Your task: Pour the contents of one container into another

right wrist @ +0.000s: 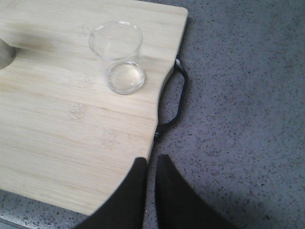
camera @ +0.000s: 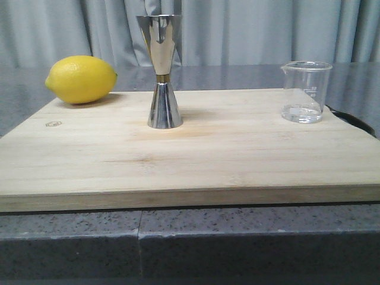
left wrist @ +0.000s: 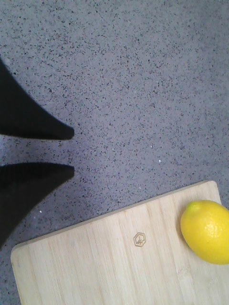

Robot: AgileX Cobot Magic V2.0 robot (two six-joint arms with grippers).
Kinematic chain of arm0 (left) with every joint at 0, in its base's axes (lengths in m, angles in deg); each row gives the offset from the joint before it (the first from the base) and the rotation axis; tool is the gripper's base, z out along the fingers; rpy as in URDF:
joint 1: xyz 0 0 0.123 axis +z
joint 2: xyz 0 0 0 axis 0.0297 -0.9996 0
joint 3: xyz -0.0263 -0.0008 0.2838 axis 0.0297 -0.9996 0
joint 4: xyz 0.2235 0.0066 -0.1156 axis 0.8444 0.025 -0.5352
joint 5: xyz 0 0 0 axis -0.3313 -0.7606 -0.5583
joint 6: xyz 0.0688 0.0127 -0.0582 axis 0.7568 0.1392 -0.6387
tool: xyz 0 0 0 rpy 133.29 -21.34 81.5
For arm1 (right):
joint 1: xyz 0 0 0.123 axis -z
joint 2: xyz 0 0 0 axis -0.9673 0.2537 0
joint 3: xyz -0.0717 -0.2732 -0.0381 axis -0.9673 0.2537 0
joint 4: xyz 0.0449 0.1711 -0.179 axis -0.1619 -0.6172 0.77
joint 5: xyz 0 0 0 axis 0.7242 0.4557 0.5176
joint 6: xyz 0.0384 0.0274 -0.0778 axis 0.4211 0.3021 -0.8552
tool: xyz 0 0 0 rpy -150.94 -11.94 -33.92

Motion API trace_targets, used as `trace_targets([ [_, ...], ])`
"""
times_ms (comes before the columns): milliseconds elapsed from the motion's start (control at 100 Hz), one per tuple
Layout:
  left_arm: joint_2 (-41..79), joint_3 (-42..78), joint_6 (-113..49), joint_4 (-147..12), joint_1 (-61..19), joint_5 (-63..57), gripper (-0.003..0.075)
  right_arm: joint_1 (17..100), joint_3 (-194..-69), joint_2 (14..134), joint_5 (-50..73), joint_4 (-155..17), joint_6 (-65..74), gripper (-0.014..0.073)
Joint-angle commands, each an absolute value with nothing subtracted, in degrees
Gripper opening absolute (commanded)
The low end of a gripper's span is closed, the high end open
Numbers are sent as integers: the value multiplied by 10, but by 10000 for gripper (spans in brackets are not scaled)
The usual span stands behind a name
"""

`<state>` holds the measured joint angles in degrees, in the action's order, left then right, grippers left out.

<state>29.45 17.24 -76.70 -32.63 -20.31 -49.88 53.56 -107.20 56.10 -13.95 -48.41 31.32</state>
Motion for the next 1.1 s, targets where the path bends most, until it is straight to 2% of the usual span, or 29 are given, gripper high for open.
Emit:
trace_targets([
  [0, 294, 186, -773, -323, -208, -462, 7, 537, -1092, 558, -107, -475, 316, -71],
  [40, 294, 186, -773, -323, -208, -456, -20, 537, -1092, 558, -102, -475, 316, -71],
  [750, 294, 182, -773, -323, -208, -444, -19, 537, -1091, 558, -99, -475, 316, -71],
  [890, 342, 127, -773, -336, -188, -373, -19, 537, -1091, 558, -100, -475, 316, -71],
  [1090, 480, -11, -772, -350, -114, -209, -19, 537, -1091, 558, -100, -475, 316, -71],
])
